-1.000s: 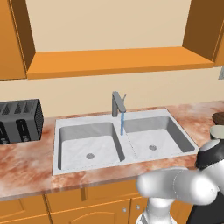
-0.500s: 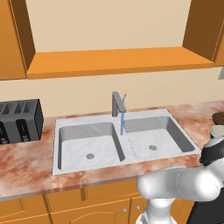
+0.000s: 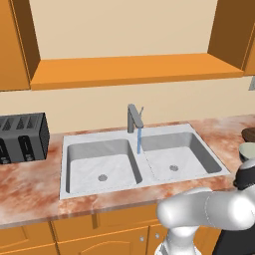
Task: Rinse each bowl for a few seconds and place them down in the sink or on the counter.
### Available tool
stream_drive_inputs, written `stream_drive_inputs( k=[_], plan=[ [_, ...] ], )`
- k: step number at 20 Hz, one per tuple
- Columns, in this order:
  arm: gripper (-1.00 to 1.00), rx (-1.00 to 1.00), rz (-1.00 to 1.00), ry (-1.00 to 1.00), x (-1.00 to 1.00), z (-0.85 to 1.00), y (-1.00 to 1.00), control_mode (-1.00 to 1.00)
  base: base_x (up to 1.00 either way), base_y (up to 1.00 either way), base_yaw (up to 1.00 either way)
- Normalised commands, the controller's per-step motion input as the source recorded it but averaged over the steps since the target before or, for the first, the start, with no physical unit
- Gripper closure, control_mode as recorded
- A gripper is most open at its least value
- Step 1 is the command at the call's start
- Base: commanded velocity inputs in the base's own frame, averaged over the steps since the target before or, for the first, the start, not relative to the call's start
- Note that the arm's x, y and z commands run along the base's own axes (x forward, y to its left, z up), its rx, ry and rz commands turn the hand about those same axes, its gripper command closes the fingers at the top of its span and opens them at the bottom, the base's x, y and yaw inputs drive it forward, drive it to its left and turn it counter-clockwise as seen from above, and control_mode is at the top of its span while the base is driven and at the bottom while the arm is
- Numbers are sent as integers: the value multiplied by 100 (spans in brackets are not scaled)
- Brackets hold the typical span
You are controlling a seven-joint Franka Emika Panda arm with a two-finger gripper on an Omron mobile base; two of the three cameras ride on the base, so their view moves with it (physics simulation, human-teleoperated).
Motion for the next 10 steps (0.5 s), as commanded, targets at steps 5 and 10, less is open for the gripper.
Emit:
stream_drive_inputs(
  k=[5, 10],
  plan=[
    [-100, 0, 0, -4, 14, -25, -9, -100, 0, 0, 0],
    [-100, 0, 0, -3, 20, -19, -8, -100, 0, 0, 0]
  ],
)
